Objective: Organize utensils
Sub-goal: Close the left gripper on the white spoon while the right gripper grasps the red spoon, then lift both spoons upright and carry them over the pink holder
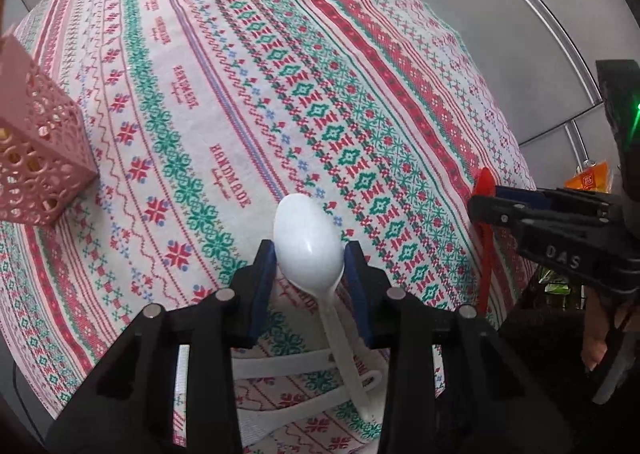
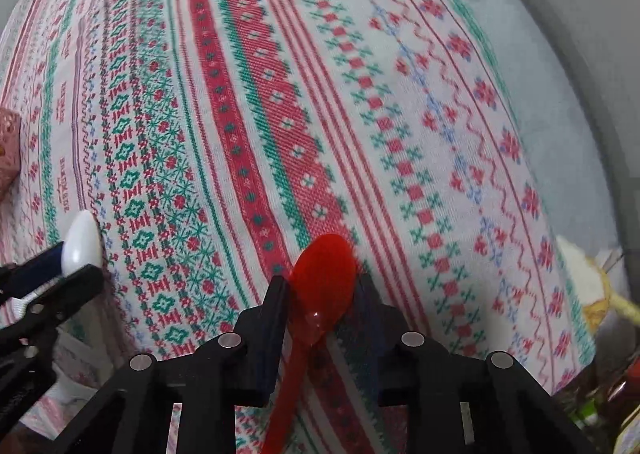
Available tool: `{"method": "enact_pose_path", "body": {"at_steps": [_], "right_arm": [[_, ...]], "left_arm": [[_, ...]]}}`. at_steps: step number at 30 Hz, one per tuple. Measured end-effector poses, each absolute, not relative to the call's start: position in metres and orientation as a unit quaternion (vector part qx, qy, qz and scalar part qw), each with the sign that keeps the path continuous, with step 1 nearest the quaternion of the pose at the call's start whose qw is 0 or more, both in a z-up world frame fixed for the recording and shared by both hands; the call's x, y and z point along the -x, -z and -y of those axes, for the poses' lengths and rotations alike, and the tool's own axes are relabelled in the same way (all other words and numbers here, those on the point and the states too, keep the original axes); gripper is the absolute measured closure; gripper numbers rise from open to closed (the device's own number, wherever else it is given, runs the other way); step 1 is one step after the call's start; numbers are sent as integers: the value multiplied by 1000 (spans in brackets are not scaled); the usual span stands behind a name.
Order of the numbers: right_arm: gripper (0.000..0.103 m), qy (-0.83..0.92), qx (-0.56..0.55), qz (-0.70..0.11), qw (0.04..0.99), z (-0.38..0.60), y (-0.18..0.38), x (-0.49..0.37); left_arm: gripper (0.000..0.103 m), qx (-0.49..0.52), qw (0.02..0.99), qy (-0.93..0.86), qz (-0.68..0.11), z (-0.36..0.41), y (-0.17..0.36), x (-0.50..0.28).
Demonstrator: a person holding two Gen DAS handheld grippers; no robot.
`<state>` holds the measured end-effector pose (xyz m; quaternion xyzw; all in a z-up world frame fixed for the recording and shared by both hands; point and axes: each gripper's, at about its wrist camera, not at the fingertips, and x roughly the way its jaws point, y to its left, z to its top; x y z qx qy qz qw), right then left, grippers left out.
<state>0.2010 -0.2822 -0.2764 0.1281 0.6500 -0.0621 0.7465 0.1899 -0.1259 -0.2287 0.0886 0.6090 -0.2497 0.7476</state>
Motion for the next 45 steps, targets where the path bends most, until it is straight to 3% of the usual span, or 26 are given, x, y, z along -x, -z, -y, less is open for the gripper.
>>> {"method": "enact_pose_path", "body": {"at_steps": [9,21,29,34,45], "right_arm": [[74,39,-139,-601,786,270,246,-204],[74,11,-116,-452,884,261,139,-177],[74,-12,-115,-336,935,235,74,-167],[74,-22,-106,-281,954,217,53,-166],[74,-40,-132,-233,963,188,53,-197]], "left_arm": [[66,-101,797,254,-539,91,181,-168],[66,-55,875,248,-412,47,94,-160],[66,-24,931,226,-284,11,32,-144],[66,-10,955,183,-235,-9,21,-147],[66,41,969,105,-218,-44,28,-169]]}}
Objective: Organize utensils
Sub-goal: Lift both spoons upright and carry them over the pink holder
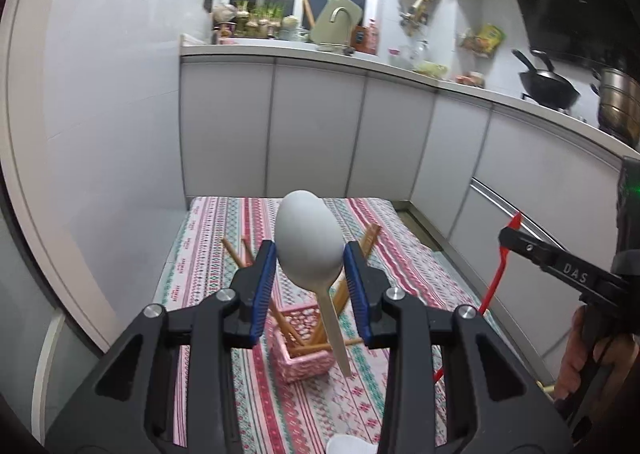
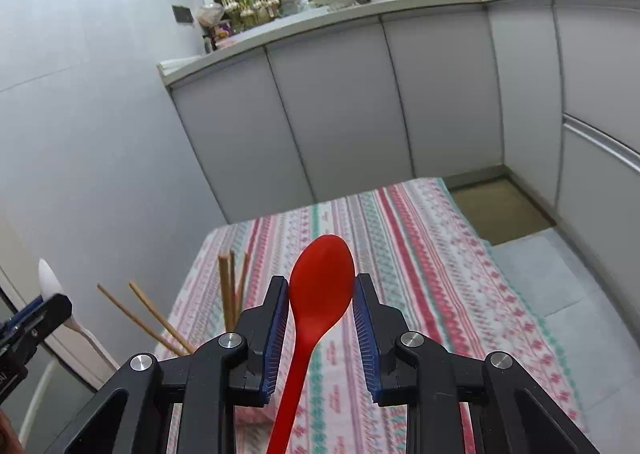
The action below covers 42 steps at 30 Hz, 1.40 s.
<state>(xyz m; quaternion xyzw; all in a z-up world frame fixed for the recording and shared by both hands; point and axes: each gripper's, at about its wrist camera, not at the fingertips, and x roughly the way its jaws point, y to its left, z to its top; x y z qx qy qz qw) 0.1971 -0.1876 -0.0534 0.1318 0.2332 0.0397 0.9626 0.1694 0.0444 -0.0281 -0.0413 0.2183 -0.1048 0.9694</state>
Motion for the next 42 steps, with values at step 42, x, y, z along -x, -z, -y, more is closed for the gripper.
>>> {"method": "enact_pose_path", "body": {"at_steps": [42], "right_arm": [[66,-140,-111,-199,963,113,100,-270]], "left_arm": [[66,-33,961,96,-255,-36,77,-212]]}}
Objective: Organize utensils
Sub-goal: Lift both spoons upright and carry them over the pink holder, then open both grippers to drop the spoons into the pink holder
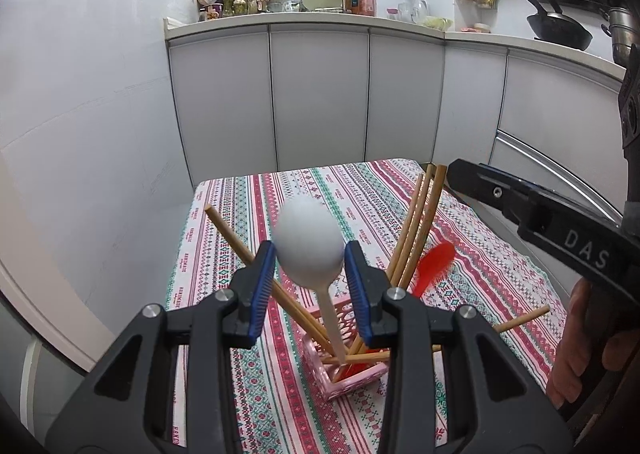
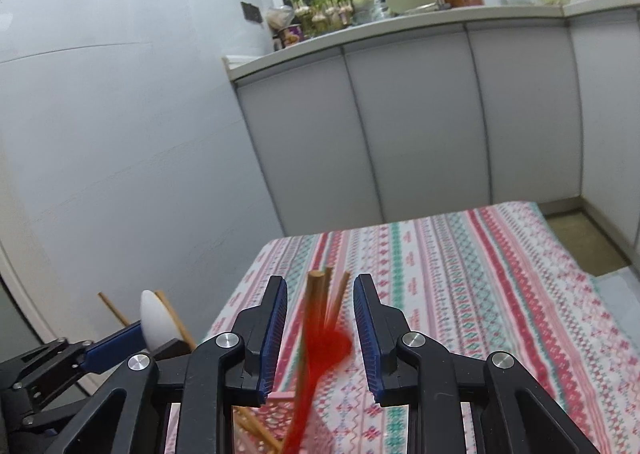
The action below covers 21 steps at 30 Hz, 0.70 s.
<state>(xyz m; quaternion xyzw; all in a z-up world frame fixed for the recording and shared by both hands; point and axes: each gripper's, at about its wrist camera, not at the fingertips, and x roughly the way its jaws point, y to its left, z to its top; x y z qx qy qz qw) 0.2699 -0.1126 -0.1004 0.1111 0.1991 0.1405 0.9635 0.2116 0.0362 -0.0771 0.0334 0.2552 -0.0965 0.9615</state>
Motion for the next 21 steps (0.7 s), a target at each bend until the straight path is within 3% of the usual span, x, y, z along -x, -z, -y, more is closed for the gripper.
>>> {"method": "enact_pose_path", "body": {"at_steps": [8,13,15,21], "right_arm": [[54,-144,-120,-195,963,121,91,-264],[49,-134,-135,-196,962,138,81,-259],[44,-123,-141,-201,962,148,77,-256],[35,-86,-139,-245,956,181,69,-244]], "left_arm": [[62,-5,958,101,-267,-47,71,-214],[49,22,957,97,-272,-60,62,-208],[38,29,955,102,-276,-64,58,-203],[27,16,941,96,-323,-71,62,-188]]}}
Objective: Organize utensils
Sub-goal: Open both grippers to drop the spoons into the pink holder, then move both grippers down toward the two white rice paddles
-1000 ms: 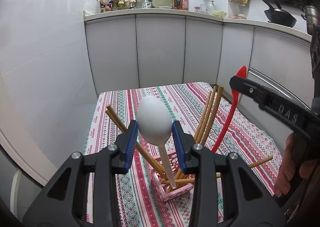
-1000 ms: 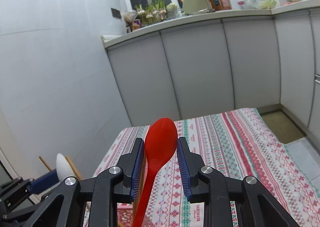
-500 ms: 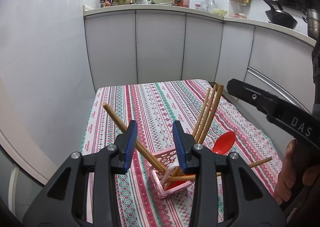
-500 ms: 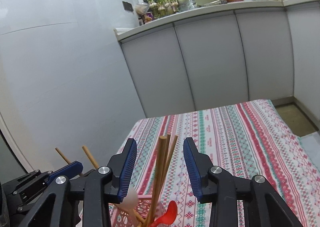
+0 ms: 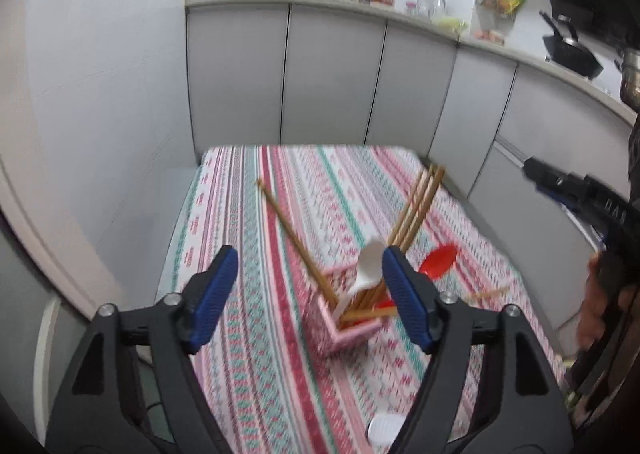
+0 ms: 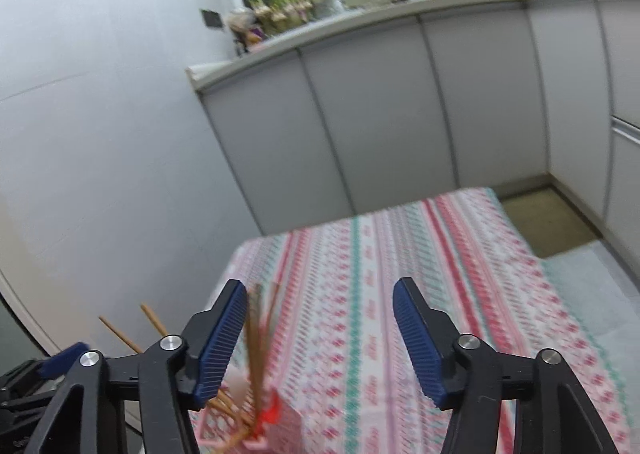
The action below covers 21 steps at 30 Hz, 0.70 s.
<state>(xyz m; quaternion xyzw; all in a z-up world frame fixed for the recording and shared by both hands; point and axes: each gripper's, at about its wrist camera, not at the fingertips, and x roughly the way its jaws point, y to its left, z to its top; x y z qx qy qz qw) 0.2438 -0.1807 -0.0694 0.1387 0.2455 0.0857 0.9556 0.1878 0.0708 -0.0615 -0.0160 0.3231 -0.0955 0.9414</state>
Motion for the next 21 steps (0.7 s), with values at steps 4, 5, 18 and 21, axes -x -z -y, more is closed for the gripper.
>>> {"method": "enact_pose_path", "body": {"at_steps": [4,5,18,21], "right_arm": [[30,-61,-132,-284,948,199,72,-234],[28,-55,-129,-295,945,202,73,-231],[21,-61,-68,-461,883,197,120,-206],[21,-72,-78,-504,857,196,137,-203]], "left_arm": [[25,13,916,93,-390,-72,78,-182],[25,14,909,95,-405,-73,83,-181],[24,27,819,153,-552,-51,152,-167],[24,38,802,167,-573,-46,166,-166]]}}
